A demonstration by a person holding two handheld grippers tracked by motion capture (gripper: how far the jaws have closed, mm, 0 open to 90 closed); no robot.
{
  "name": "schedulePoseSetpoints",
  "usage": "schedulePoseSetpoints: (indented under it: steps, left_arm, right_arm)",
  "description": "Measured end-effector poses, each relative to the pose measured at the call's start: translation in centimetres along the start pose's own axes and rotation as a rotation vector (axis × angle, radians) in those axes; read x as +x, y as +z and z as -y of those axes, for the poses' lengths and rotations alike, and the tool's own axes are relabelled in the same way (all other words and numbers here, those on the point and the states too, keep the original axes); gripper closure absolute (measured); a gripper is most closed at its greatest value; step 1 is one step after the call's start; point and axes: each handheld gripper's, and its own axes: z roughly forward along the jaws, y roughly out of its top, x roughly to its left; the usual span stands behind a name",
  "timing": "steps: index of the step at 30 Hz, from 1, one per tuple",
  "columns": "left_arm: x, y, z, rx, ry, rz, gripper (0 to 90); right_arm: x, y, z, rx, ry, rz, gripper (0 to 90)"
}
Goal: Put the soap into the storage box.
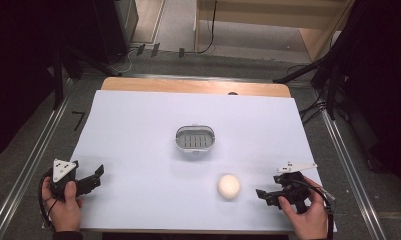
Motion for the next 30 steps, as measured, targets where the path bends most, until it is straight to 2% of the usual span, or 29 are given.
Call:
schedulePoseSetpoints:
  steps: [10, 30]
  left_arm:
    - [0.0, 0.0, 0.0, 0.000, 0.000, 0.001, 14.2]
    - [0.0, 0.0, 0.0, -0.001, -0.001, 0.002, 14.2]
  right_arm:
    - [0.6, 0.6, -0.2, 0.011, -0.013, -0.018, 14.3]
    - [2.4, 1.7, -0.8, 0.019, -0.038, -0.025, 13.9]
